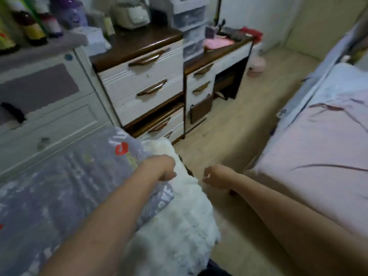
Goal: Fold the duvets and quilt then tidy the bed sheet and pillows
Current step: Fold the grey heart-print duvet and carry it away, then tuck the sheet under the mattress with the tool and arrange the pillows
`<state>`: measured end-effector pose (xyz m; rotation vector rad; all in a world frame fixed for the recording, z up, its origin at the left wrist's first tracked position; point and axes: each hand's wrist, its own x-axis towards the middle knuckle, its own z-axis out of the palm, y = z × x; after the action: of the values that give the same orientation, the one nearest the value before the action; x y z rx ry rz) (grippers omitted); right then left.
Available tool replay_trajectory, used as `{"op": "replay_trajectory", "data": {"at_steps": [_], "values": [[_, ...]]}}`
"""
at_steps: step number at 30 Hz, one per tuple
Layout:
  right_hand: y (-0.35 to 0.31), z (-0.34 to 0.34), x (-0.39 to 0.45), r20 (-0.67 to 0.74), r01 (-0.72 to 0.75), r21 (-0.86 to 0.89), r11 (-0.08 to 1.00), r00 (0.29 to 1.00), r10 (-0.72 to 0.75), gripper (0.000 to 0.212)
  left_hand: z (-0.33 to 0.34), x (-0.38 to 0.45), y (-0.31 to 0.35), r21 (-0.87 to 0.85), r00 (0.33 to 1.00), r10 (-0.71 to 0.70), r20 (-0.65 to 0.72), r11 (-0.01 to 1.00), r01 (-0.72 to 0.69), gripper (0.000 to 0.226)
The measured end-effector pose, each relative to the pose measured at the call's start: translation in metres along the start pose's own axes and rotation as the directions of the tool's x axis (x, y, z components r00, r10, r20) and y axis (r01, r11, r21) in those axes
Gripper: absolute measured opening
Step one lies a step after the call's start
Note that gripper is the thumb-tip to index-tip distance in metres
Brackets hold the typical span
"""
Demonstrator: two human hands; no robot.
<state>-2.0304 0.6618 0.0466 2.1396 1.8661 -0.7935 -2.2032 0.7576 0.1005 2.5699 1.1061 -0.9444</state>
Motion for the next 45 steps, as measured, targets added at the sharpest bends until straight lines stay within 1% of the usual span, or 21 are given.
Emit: {"op": "replay_trajectory", "data": {"at_steps": [2,4,7,8,10,12,13,14,15,17,19,22,23,25,29,32,37,39,41,43,45], "values": [[0.048,-0.012,-0.042,-0.046,-0.117,0.097,0.988,0.991,0.122,0.035,-0.036,0.001,0.053,0.108,0.988,0.126,-0.091,0.987,-0.116,0.042],[0.099,-0.022,-0.093,-0.121,-0.259,0.236,0.937,0.948,0.293,0.034,-0.065,0.004,0.112,0.221,0.954,0.257,-0.154,0.95,-0.22,0.042],[0.182,-0.019,-0.191,-0.204,-0.43,0.415,0.802,0.815,0.543,0.034,-0.107,0.0,0.226,0.34,0.886,0.438,-0.153,0.865,-0.369,0.042],[0.202,-0.014,-0.216,-0.201,-0.466,0.468,0.751,0.772,0.603,0.034,-0.114,-0.001,0.254,0.357,0.863,0.484,-0.144,0.839,-0.411,0.04],[0.243,0.007,-0.281,-0.187,-0.527,0.564,0.635,0.668,0.72,0.033,-0.124,-0.006,0.325,0.446,0.797,0.594,-0.114,0.747,-0.493,0.039],[0.274,0.028,-0.332,-0.16,-0.561,0.626,0.542,0.588,0.793,0.032,-0.129,-0.007,0.378,0.502,0.75,0.655,-0.091,0.681,-0.534,0.04],[0.289,0.04,-0.361,-0.136,-0.586,0.653,0.48,0.532,0.836,0.032,-0.133,-0.01,0.411,0.532,0.715,0.695,-0.073,0.634,-0.562,0.04],[0.301,0.052,-0.379,-0.121,-0.592,0.671,0.446,0.506,0.854,0.032,-0.133,-0.012,0.431,0.552,0.692,0.719,-0.064,0.603,-0.576,0.04],[0.322,0.066,-0.419,-0.088,-0.611,0.698,0.373,0.443,0.892,0.032,-0.137,-0.02,0.48,0.596,0.642,0.766,-0.04,0.534,-0.6,0.04],[0.347,0.081,-0.459,-0.044,-0.631,0.72,0.288,0.373,0.927,0.031,-0.141,-0.029,0.531,0.622,0.59,0.807,-0.014,0.469,-0.627,0.042],[0.383,0.098,-0.506,-0.013,-0.649,0.732,0.208,0.291,0.957,0.031,-0.144,-0.037,0.603,0.637,0.523,0.852,0.011,0.397,-0.661,0.042],[0.438,0.11,-0.551,-0.023,-0.645,0.751,0.138,0.183,0.983,0.029,-0.152,-0.044,0.689,0.624,0.44,0.898,0.015,0.335,-0.706,0.041],[0.453,0.114,-0.563,-0.02,-0.638,0.761,0.118,0.159,0.987,0.028,-0.153,-0.046,0.717,0.633,0.414,0.91,0.021,0.308,-0.71,0.04],[0.475,0.118,-0.579,0.002,-0.633,0.769,0.085,0.136,0.991,0.028,-0.157,-0.052,0.761,0.662,0.38,0.923,0.06,0.248,-0.708,0.039],[0.516,0.122,-0.594,0.023,-0.622,0.781,0.054,0.116,0.993,0.028,-0.165,-0.053,0.831,0.657,0.318,0.945,0.081,0.189,-0.729,0.041],[0.552,0.127,-0.591,0.046,-0.617,0.786,0.032,0.11,0.993,0.027,-0.168,-0.036,0.871,0.663,0.316,0.939,0.134,0.152,-0.733,0.041],[0.616,0.116,-0.56,0.071,-0.609,0.792,0.029,0.139,0.988,0.026,-0.183,0.018,0.919,0.66,0.328,0.93,0.169,0.14,-0.738,0.041],[0.65,0.105,-0.539,0.061,-0.605,0.795,0.046,0.155,0.986,0.026,-0.196,0.051,0.935,0.65,0.346,0.922,0.174,0.157,-0.743,0.04],[0.685,0.091,-0.516,0.058,-0.61,0.789,0.072,0.19,0.98,0.026,-0.214,0.088,0.948,0.651,0.374,0.913,0.165,0.184,-0.737,0.039],[0.718,0.079,-0.489,0.066,-0.607,0.789,0.093,0.234,0.97,0.027,-0.234,0.126,0.954,0.643,0.424,0.892,0.155,0.235,-0.729,0.038],[0.756,0.066,-0.454,0.061,-0.615,0.779,0.125,0.272,0.961,0.028,-0.254,0.176,0.958,0.622,0.489,0.864,0.12,0.319,-0.715,0.037]]}}
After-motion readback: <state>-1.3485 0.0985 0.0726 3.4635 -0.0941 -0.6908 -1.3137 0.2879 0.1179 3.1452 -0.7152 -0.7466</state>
